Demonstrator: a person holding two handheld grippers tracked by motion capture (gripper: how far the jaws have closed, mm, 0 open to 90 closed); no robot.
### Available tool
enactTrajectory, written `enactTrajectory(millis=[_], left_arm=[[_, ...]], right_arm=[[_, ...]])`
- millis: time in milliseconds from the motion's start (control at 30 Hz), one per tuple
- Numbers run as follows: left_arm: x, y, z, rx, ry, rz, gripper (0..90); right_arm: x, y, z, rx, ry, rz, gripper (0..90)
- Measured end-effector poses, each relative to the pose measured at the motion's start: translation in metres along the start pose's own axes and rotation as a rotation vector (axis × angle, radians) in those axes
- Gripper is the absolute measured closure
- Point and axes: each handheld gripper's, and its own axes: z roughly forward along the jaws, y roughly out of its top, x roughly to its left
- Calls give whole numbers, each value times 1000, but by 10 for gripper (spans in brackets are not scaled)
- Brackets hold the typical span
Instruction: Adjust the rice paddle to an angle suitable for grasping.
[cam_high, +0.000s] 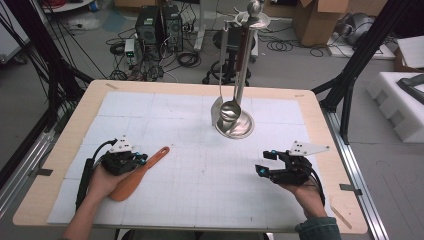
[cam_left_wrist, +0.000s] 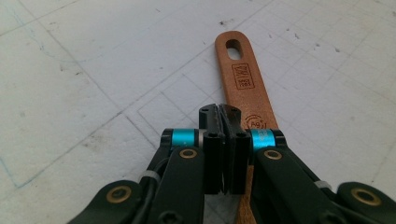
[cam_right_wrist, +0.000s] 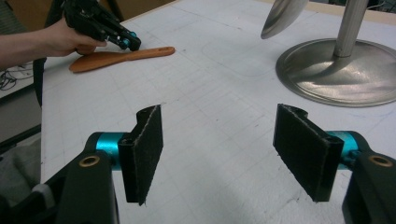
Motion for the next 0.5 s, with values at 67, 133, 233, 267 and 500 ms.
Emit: enactTrajectory(millis=[67, 133, 233, 267, 500], left_arm=[[0, 1, 1, 3, -2, 1, 874], [-1, 3, 2, 7, -1, 9, 874], [-2, 4, 3, 10, -7, 16, 874], [-2, 4, 4, 13, -8, 18, 874], [-4, 7, 5, 21, -22, 26, 874]], right_arm=[[0, 0, 1, -1, -2, -5, 332], [0, 0, 1, 1, 0, -6, 332], [0, -1, 1, 6, -1, -8, 332], [-1, -1, 1, 5, -2, -10, 332], [-2, -5, 1, 2, 0, 2, 332]])
